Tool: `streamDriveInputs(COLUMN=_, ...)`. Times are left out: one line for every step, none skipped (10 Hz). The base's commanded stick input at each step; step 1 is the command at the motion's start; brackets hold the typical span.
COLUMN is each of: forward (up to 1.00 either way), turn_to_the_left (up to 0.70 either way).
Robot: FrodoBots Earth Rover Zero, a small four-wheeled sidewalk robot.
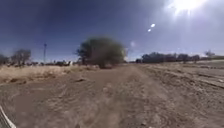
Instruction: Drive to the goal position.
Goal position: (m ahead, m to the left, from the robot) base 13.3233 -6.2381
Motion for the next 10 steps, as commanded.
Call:
streamDriveInputs(forward=0.7, turn_to_the_left=0.0)
streamDriveInputs(forward=0.7, turn_to_the_left=0.0)
streamDriveInputs(forward=0.7, turn_to_the_left=-0.23)
streamDriveInputs(forward=0.7, turn_to_the_left=-0.09)
streamDriveInputs(forward=0.7, turn_to_the_left=0.0)
streamDriveInputs(forward=0.7, turn_to_the_left=0.0)
streamDriveInputs(forward=0.7, turn_to_the_left=0.0)
streamDriveInputs(forward=0.7, turn_to_the_left=0.0)
streamDriveInputs(forward=0.7, turn_to_the_left=0.0)
streamDriveInputs(forward=0.7, turn_to_the_left=0.0)
